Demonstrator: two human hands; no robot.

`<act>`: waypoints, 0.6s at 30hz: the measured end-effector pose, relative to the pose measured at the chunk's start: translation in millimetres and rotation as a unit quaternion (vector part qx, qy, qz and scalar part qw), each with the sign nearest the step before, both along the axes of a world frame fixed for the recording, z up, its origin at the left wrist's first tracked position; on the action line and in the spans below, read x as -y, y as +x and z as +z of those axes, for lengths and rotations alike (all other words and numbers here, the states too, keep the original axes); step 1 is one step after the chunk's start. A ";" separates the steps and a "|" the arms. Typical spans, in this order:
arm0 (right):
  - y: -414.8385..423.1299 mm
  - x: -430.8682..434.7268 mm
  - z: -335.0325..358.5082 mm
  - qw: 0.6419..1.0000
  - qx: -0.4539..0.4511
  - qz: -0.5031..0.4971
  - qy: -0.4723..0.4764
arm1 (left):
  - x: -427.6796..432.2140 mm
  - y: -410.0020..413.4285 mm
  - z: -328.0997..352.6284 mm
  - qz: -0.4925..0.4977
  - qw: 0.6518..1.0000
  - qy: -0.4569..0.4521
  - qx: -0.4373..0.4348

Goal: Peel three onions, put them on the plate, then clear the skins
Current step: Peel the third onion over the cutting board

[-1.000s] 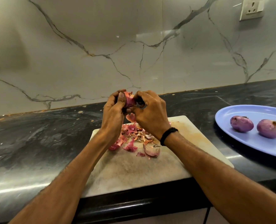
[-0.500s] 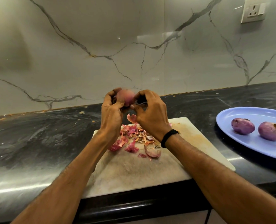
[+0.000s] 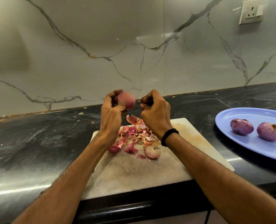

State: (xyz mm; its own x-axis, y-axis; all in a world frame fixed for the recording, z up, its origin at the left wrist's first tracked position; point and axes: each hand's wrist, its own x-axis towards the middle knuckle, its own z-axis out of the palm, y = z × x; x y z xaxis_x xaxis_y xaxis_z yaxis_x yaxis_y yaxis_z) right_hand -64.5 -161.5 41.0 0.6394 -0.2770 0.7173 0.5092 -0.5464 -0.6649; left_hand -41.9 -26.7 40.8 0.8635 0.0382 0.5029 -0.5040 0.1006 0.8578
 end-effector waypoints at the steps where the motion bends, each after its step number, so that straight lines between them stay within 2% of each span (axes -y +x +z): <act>1: -1.2 0.1 0.6 1.000 0.003 0.013 0.011 | -0.3 -0.4 -0.6 0.010 1.000 0.018 0.013; 9: 0.7 -2.6 1.0 0.998 0.042 0.017 -0.034 | -1.3 -5.6 -0.2 0.036 0.993 0.092 0.062; 14: 2.0 -0.8 0.8 0.999 0.036 0.019 0.010 | 0.2 -10.2 1.0 0.031 0.988 0.133 0.067; 18: 3.1 0.8 0.6 0.999 0.030 -0.006 0.009 | 0.5 -11.2 0.7 0.019 0.984 0.166 0.053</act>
